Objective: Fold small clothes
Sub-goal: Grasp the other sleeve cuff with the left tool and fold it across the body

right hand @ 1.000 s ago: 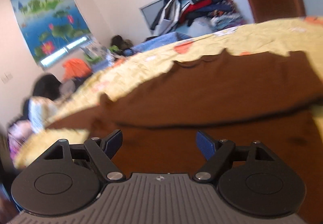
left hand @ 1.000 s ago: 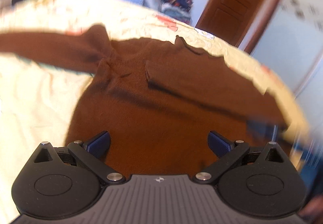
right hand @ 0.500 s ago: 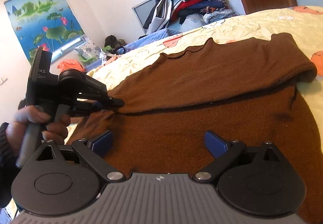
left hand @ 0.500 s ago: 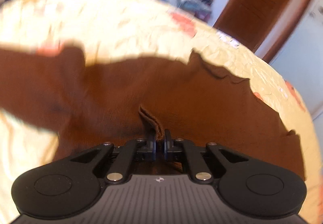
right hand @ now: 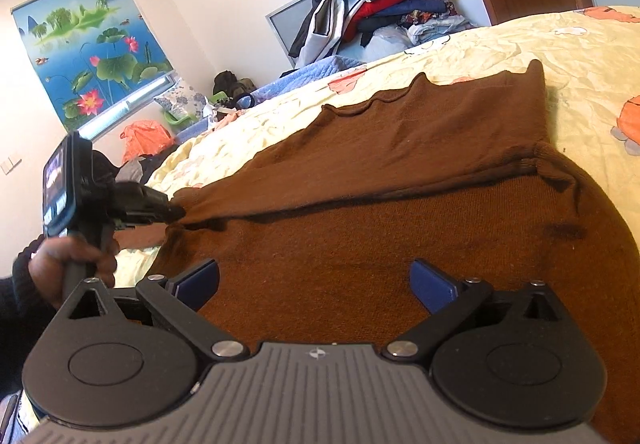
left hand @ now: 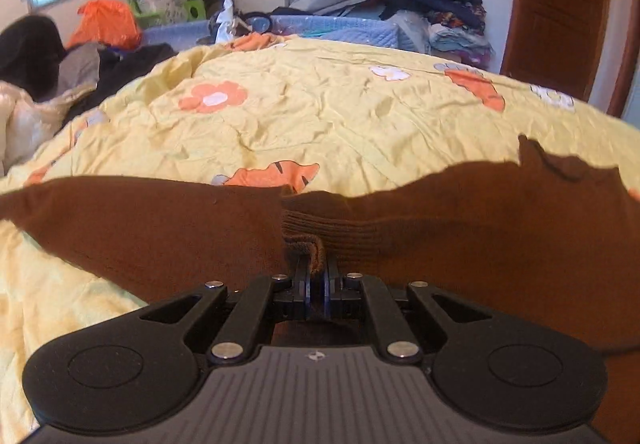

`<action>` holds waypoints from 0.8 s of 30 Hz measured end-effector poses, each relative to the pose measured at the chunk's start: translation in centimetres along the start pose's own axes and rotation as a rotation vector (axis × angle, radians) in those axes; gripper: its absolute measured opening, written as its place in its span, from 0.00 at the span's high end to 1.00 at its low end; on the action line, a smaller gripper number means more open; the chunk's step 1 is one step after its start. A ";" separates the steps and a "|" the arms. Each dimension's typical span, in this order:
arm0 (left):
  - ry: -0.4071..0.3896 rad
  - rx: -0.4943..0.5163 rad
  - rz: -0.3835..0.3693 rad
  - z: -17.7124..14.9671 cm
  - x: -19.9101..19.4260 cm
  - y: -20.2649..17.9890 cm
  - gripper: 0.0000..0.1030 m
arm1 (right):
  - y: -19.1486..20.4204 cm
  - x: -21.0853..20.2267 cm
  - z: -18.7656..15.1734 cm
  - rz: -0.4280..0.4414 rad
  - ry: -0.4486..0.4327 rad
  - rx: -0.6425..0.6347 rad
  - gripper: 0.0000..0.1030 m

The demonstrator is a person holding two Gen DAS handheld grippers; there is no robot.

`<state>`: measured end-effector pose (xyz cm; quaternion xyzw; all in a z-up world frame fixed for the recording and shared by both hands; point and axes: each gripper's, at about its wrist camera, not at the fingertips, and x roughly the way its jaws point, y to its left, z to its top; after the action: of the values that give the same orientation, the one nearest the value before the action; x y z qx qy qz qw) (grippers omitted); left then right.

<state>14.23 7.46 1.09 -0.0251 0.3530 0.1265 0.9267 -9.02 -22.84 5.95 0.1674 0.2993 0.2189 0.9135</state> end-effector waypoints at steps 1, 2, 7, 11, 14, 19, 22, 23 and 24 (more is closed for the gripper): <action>-0.002 0.014 0.015 0.5 -0.8 -0.3 0.95 | 0.1 0.0 0.2 -0.001 0.010 -0.005 0.01; -0.008 0.010 0.028 0.9 -1.8 -0.2 0.92 | 0.1 0.0 0.7 -0.005 0.026 -0.002 0.02; -0.209 -0.154 -0.017 2.6 -9.0 1.3 0.70 | -1.2 -0.8 6.5 -0.051 -0.080 -0.002 0.00; -0.143 -0.080 -0.226 3.5 -6.7 -2.3 0.13 | -3.6 4.1 11.7 -0.216 -0.025 -0.044 0.00; 0.028 -0.007 -0.205 2.9 -1.7 -5.0 0.14 | -5.5 8.5 12.8 -0.334 0.087 -0.074 0.00; -0.020 0.089 -0.186 0.9 0.4 -4.5 0.12 | -7.1 9.1 10.0 -0.418 0.072 -0.225 0.00; -0.015 0.105 -0.200 1.1 0.4 -4.3 0.12 | -6.8 9.5 9.7 -0.447 0.085 -0.252 0.00; -0.023 0.087 -0.206 1.0 -0.1 -3.8 0.12 | -6.6 9.7 9.6 -0.457 0.088 -0.266 0.00; -0.048 0.051 -0.210 0.7 -1.1 -3.0 0.12 | -6.7 9.6 9.6 -0.455 0.086 -0.262 0.00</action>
<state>14.63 4.45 2.25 -0.0353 0.3292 0.0201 0.9434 5.90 -25.36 5.86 -0.0334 0.3370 0.0517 0.9395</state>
